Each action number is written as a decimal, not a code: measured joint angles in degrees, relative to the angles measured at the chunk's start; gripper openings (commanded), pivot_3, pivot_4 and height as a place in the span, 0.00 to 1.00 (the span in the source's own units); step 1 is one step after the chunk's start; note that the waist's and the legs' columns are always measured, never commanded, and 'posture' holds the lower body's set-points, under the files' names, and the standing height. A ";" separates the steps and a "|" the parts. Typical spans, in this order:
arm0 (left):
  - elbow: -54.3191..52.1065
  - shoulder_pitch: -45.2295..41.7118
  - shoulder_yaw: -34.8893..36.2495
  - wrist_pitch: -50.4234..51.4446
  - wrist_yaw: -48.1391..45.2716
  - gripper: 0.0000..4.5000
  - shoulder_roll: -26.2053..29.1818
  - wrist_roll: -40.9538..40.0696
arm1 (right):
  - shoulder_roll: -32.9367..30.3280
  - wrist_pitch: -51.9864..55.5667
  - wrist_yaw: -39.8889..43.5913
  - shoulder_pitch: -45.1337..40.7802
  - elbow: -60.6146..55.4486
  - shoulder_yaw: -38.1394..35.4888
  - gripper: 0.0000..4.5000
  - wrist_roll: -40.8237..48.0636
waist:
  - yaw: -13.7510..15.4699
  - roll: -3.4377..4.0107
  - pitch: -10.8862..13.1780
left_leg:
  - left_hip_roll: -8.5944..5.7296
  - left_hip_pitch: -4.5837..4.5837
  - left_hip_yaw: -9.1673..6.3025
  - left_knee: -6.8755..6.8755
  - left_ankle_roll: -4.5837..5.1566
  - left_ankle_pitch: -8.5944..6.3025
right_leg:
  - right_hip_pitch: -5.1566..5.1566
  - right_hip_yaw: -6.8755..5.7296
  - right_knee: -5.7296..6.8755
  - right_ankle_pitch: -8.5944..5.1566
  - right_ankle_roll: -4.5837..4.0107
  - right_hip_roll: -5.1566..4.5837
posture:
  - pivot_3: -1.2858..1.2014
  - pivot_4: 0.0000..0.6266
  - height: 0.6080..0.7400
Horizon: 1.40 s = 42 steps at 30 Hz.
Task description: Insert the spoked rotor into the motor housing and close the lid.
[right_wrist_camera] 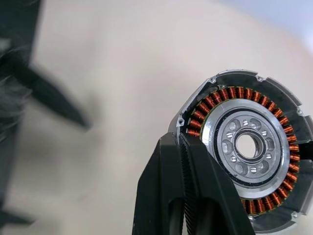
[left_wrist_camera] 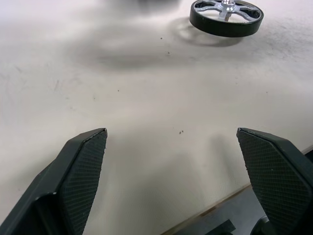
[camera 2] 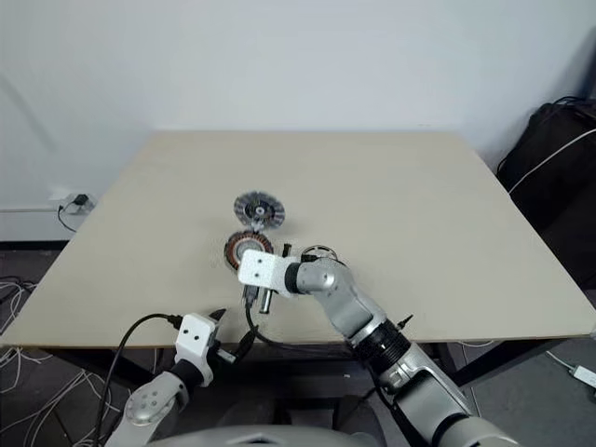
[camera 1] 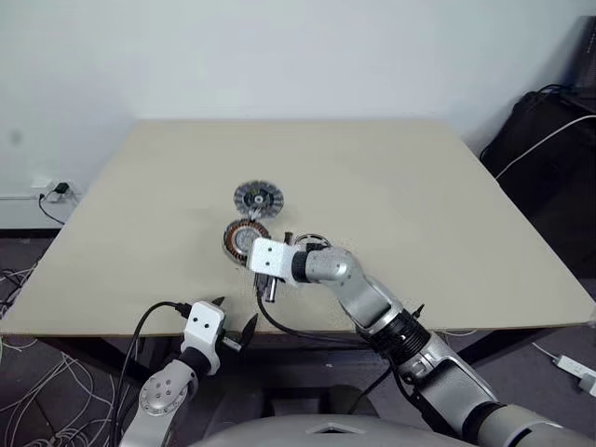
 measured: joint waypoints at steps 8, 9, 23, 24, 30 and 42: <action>0.14 -0.77 0.00 -0.04 -0.65 1.00 -0.04 -0.06 | -7.83 9.73 -5.63 7.10 -8.65 -4.99 0.01 -3.56 | 1.05 -0.04 -0.02 | -0.01 -0.04 0.02 0.01 0.02 -0.01 | -0.01 -0.01 -0.03 -0.03 -0.05 -0.08 | 0.52 0.00 1.00; 0.14 -0.77 0.00 -0.02 -0.66 1.00 -0.07 -0.07 | -8.97 11.15 -5.87 8.35 -9.45 -5.57 0.01 -3.99 | 1.14 -0.03 -0.01 | -0.01 -0.06 0.01 0.01 0.02 -0.01 | -0.02 -0.01 -0.04 -0.04 -0.06 -0.08 | 0.52 0.00 1.00; 0.14 -1.92 -0.90 0.61 -1.10 1.00 -0.75 -0.69 | -20.04 28.66 -6.05 23.32 -27.22 -17.06 0.01 -3.86 | 1.92 -0.05 0.08 | 0.00 -0.20 -0.03 0.22 0.11 -0.06 | 0.00 -0.10 -0.05 -0.07 -0.03 -0.11 | 0.52 0.00 1.00; 0.13 -2.27 -0.97 0.76 -1.12 1.00 -0.97 -0.80 | -20.23 29.05 -5.72 24.01 -27.44 -17.08 0.01 -3.37 | 1.89 -0.04 0.09 | 0.00 -0.20 -0.03 0.25 0.11 -0.06 | 0.01 -0.10 -0.04 -0.07 0.00 -0.10 | 0.52 0.00 1.00; -1.17 -4.14 -1.23 3.57 -2.05 1.00 -1.17 -2.25 | -20.16 30.51 -5.14 27.16 -28.10 -16.97 0.01 -0.08 | 1.87 -0.08 0.13 | 0.02 -0.19 -0.06 0.36 0.12 -0.05 | 0.07 -0.13 -0.03 -0.14 0.20 -0.10 | 0.52 0.00 1.00; -2.75 -11.13 -1.64 7.15 -2.83 1.00 -0.82 -1.96 | -18.64 29.78 -8.11 29.64 -26.80 -13.08 0.01 0.72 | 2.27 -0.14 0.12 | 0.01 -0.21 -0.15 0.40 0.13 -0.05 | 0.12 -0.22 -0.05 -0.07 0.10 -0.08 | 0.52 0.00 1.00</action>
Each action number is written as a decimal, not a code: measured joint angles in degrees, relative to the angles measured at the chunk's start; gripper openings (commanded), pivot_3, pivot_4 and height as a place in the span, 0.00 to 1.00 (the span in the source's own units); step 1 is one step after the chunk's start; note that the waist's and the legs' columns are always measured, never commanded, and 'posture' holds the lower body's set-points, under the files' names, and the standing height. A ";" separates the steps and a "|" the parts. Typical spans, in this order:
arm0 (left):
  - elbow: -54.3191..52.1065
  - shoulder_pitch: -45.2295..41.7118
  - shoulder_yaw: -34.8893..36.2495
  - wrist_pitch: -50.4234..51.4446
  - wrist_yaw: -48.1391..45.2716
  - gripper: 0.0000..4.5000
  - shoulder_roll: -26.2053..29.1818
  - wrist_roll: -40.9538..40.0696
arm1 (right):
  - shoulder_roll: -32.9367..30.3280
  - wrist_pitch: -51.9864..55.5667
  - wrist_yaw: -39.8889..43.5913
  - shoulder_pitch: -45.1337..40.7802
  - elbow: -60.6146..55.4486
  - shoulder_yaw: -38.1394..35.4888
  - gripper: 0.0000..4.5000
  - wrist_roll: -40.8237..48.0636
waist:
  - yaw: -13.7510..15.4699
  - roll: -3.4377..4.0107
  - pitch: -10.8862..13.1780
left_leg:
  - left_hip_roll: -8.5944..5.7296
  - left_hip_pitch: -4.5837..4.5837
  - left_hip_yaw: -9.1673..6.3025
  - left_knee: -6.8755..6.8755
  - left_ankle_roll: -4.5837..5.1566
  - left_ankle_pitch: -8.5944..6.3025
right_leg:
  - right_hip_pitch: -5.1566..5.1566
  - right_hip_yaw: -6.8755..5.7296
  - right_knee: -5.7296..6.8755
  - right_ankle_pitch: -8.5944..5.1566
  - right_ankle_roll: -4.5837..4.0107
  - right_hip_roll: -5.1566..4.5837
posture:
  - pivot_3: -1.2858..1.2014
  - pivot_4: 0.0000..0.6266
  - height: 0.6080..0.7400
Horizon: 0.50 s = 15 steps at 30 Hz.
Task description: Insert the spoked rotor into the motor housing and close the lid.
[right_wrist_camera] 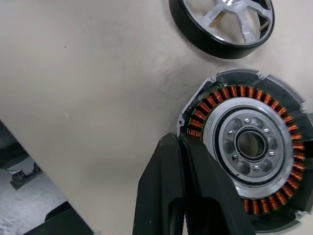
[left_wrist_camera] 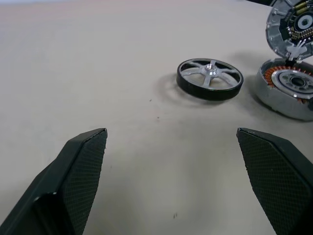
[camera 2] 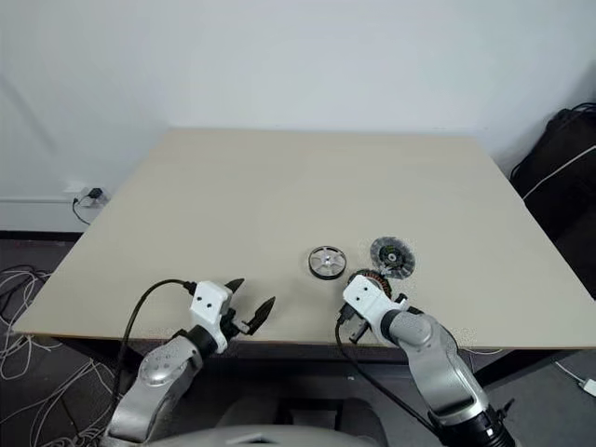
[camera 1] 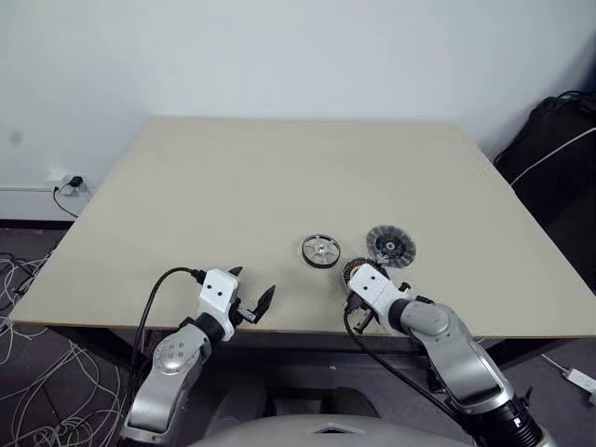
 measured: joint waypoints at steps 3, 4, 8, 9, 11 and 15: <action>0.99 -1.59 -0.54 0.16 -0.37 1.00 0.00 0.21 | -0.01 0.00 -0.38 0.03 -0.06 0.49 0.01 0.09 | 0.07 -0.05 -0.02 | 0.00 0.01 -0.03 0.01 -0.01 0.00 | 0.02 -0.02 0.01 0.01 0.00 0.00 | 0.52 0.00 1.00; 1.59 -2.15 -0.54 0.12 -0.48 1.00 0.04 0.25 | -0.01 0.00 -0.51 0.04 -0.06 0.59 0.01 0.12 | 0.07 -0.04 -0.03 | 0.00 0.01 -0.04 0.02 -0.01 0.00 | 0.02 -0.03 0.02 0.00 0.00 0.01 | 0.52 0.00 1.00; 5.03 -4.60 -1.13 -0.51 -2.30 1.00 0.99 0.83 | -0.08 -0.12 -0.95 -0.02 -0.05 1.37 0.01 0.21 | 0.03 -0.04 -0.04 | 0.00 0.04 -0.06 0.03 -0.01 0.01 | 0.04 -0.03 0.03 0.01 0.00 0.03 | 0.52 0.00 1.00; 6.18 -5.31 -1.30 -0.74 -2.82 1.00 1.10 0.95 | -0.32 -0.34 -1.01 -0.12 -0.05 1.72 0.01 0.18 | 0.03 -0.04 -0.04 | 0.00 0.04 -0.06 0.04 -0.02 0.01 | 0.04 -0.03 0.03 0.01 -0.01 0.03 | 0.52 0.00 1.00; 7.64 -6.22 -1.48 -1.12 -3.32 1.00 1.20 0.99 | -0.84 -0.68 -0.95 -0.35 -0.05 2.16 0.01 0.13 | -0.01 -0.05 -0.04 | 0.00 0.04 -0.06 0.05 -0.01 0.01 | 0.05 -0.03 0.03 0.01 -0.01 0.03 | 0.52 0.00 1.00; 10.11 -7.68 -1.56 -3.19 -4.56 1.00 1.23 1.05 | -1.60 -0.76 -0.06 -0.73 -0.82 1.46 0.16 1.52 | 0.05 -0.05 -0.04 | 0.00 0.03 -0.06 0.06 -0.01 0.01 | 0.05 -0.03 0.02 0.02 -0.01 0.02 | 0.52 0.00 1.00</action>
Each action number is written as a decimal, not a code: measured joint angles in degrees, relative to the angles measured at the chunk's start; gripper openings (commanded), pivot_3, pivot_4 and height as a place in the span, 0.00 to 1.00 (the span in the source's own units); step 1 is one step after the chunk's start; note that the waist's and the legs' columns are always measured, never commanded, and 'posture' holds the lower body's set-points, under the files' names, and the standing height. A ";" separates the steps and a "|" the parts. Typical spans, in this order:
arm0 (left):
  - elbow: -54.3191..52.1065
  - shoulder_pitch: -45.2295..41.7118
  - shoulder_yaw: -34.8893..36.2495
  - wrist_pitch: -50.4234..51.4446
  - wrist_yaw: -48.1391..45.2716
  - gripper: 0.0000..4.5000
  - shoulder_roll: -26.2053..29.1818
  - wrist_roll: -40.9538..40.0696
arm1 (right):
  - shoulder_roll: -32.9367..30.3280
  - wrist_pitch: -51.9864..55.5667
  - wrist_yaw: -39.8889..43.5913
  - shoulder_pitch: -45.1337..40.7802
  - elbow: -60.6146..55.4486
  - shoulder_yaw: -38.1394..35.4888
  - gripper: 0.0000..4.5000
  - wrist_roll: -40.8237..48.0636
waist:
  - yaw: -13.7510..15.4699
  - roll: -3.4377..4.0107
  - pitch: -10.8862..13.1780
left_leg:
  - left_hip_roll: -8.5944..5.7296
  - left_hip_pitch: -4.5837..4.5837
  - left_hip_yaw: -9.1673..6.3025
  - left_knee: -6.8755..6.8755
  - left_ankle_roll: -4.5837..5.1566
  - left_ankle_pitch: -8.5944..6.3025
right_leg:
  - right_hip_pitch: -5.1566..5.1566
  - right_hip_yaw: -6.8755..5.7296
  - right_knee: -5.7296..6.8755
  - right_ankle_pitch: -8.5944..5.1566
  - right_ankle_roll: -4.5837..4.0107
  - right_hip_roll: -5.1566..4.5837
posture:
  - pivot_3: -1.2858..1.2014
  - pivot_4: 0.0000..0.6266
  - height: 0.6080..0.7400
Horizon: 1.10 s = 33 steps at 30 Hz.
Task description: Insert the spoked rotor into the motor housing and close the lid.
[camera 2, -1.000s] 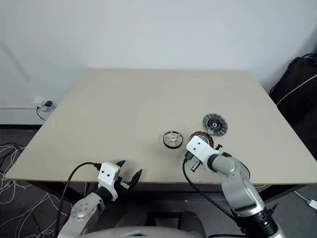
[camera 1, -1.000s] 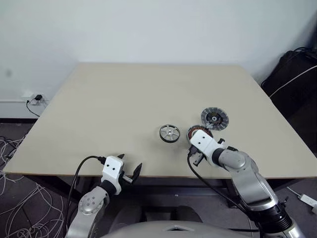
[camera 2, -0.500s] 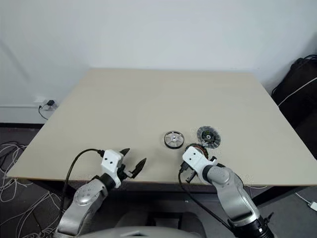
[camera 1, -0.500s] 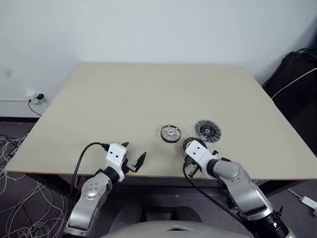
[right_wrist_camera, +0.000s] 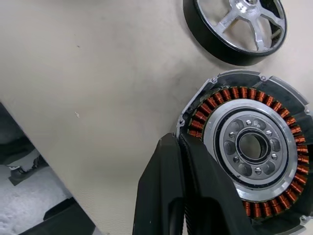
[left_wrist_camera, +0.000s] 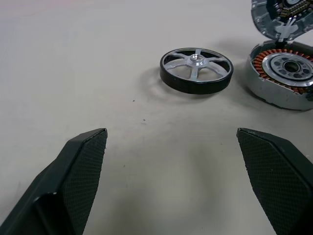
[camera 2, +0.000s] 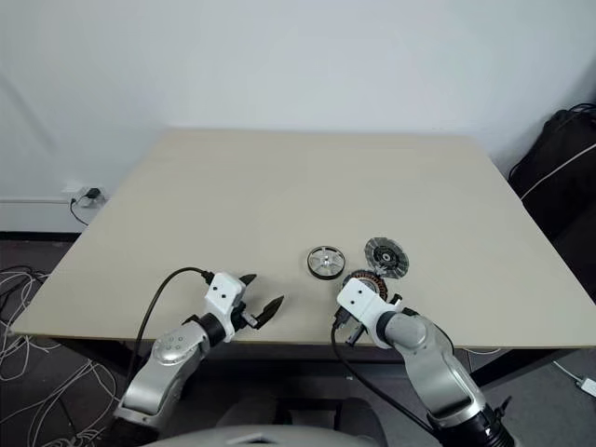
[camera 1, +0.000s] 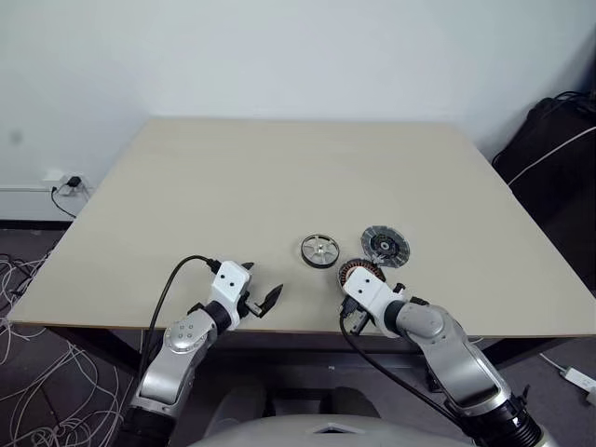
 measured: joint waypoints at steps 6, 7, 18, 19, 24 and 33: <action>3.25 -0.45 -0.69 -2.50 -0.87 1.00 -0.50 0.47 | -1.66 -0.16 0.20 -0.84 -3.89 -2.42 0.51 1.48 | 0.23 -0.02 -0.02 | -0.01 -0.01 0.00 0.05 0.01 -0.01 | 0.05 0.00 -0.02 0.01 0.02 -0.04 | 0.52 0.00 1.00; 3.79 -0.44 -0.80 -2.73 -0.88 1.00 -0.59 0.50 | -1.90 0.02 0.13 -0.85 -4.71 -3.09 0.51 1.59 | 0.27 -0.02 -0.02 | -0.01 -0.01 0.00 0.05 0.01 -0.01 | 0.04 0.00 -0.02 0.02 0.02 -0.04 | 0.52 0.00 1.00; 4.97 0.46 -1.64 -4.89 -0.72 1.00 -1.95 0.75 | 2.85 13.09 -6.30 -3.14 -4.38 -7.93 0.51 2.27 | 0.29 -0.01 -0.08 | 0.00 -0.01 -0.01 0.05 0.01 -0.01 | 0.03 0.01 0.01 0.03 0.02 -0.05 | 0.52 0.00 1.00; 5.01 0.59 -1.71 -5.05 -0.73 1.00 -2.09 0.76 | 4.05 14.35 -7.21 -3.42 -3.86 -7.98 0.51 2.41 | 0.29 0.00 -0.08 | 0.00 -0.02 -0.01 0.04 0.01 -0.01 | 0.03 0.01 0.01 0.03 0.02 -0.05 | 0.52 0.00 1.00; 5.32 0.71 -1.76 -6.45 -0.70 1.00 -2.25 1.05 | 8.08 17.33 -9.78 -4.25 -1.55 -8.76 0.51 3.85 | 0.19 0.02 -0.09 | -0.01 -0.03 0.00 0.04 0.01 -0.01 | 0.02 0.01 -0.01 0.03 0.02 -0.06 | 0.52 0.00 1.00; 5.45 1.07 -1.75 -7.75 -0.73 1.00 -2.20 1.11 | 9.10 18.00 -12.49 -6.08 0.60 -9.05 0.15 4.79 | 0.08 0.05 -0.11 | -0.01 -0.03 -0.01 0.03 0.01 -0.01 | 0.01 0.00 0.00 0.03 0.01 -0.06 | 0.52 0.00 1.00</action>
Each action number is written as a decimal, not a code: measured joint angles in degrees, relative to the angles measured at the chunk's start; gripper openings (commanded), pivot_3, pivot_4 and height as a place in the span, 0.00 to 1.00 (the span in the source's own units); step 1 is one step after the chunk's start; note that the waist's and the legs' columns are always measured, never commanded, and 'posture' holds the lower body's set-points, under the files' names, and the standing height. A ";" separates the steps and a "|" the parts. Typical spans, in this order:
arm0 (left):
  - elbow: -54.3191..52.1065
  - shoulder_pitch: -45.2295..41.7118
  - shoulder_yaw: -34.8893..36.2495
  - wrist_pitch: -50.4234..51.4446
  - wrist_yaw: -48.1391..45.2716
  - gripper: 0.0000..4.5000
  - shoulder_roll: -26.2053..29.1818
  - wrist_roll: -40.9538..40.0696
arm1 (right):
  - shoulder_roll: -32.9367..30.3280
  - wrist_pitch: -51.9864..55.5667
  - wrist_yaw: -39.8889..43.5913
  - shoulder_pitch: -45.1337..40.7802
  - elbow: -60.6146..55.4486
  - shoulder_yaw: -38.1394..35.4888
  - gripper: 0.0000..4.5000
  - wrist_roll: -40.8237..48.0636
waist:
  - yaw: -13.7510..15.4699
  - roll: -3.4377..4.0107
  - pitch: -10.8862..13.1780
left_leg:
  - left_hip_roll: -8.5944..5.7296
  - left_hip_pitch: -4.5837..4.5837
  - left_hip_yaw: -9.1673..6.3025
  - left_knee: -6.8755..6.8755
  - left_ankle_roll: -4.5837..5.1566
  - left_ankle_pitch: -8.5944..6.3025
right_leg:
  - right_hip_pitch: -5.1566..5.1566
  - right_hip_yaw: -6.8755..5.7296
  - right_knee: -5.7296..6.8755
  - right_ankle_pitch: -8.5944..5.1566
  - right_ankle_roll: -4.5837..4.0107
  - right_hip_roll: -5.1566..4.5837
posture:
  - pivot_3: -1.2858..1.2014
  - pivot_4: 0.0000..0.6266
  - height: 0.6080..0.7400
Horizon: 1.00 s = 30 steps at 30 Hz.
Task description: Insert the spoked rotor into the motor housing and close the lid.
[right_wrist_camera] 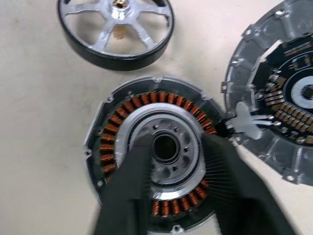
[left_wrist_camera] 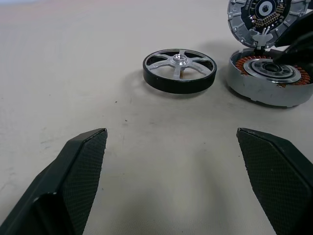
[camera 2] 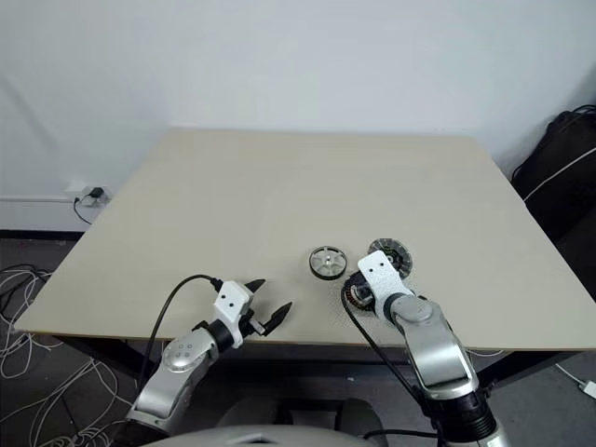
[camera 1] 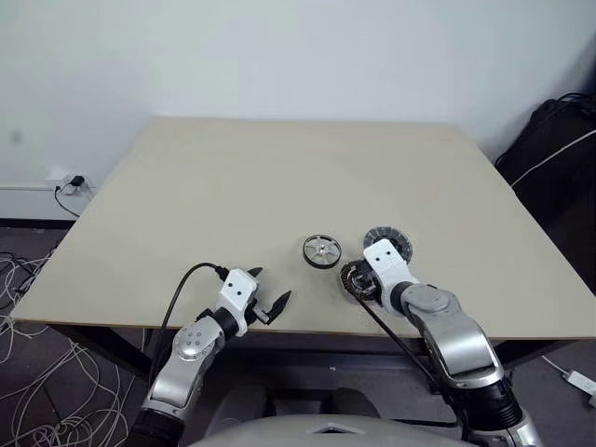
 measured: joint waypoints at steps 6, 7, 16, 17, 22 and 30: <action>0.02 0.26 0.00 -0.56 -0.01 1.00 0.01 -0.01 | -0.03 -0.23 -0.96 -0.84 1.83 -0.22 0.00 0.57 | -0.06 0.01 0.00 | 0.00 0.00 0.00 0.00 0.00 0.00 | 0.00 0.00 0.00 0.00 0.00 0.00 | 0.52 0.00 1.00; 0.03 0.27 0.00 -0.59 -0.01 1.00 0.01 -0.01 | -0.03 -0.28 -1.00 -1.03 2.23 -0.21 0.00 0.73 | -0.09 0.01 0.00 | 0.00 0.00 0.00 0.00 0.00 0.00 | 0.00 0.00 0.00 0.00 0.00 0.00 | 0.52 0.00 1.00; 0.03 0.50 0.00 -0.64 -0.01 1.00 0.01 -0.02 | -0.95 -2.50 -1.18 -1.21 3.93 0.16 0.14 1.26 | -0.21 0.01 0.00 | 0.00 0.00 0.00 -0.01 0.00 0.00 | 0.00 0.00 -0.01 0.00 0.00 0.00 | 0.52 0.00 1.00; 0.03 0.51 0.00 -0.64 -0.01 1.00 0.02 -0.03 | -0.92 -2.51 -1.35 -1.21 3.95 0.16 0.20 1.28 | -0.21 0.01 0.00 | 0.00 0.00 0.00 -0.01 0.00 0.00 | 0.00 0.00 0.00 0.00 0.00 0.00 | 0.52 0.00 1.00; 0.03 0.52 0.00 -0.64 -0.03 1.00 0.03 -0.04 | -0.92 -2.52 -2.04 -1.22 4.24 0.15 0.35 1.33 | -0.23 0.02 -0.01 | 0.00 0.00 0.00 -0.01 0.00 0.00 | 0.00 0.00 -0.01 0.00 0.00 0.00 | 0.52 0.00 1.00; 0.02 0.81 0.00 -0.61 -0.05 1.00 0.07 -0.07 | -0.65 -2.66 -2.51 -1.38 6.04 0.16 0.35 1.92 | -0.29 0.02 -0.01 | 0.00 0.00 0.00 -0.01 0.00 0.00 | 0.00 0.00 -0.01 0.00 0.00 0.00 | 0.52 0.00 1.00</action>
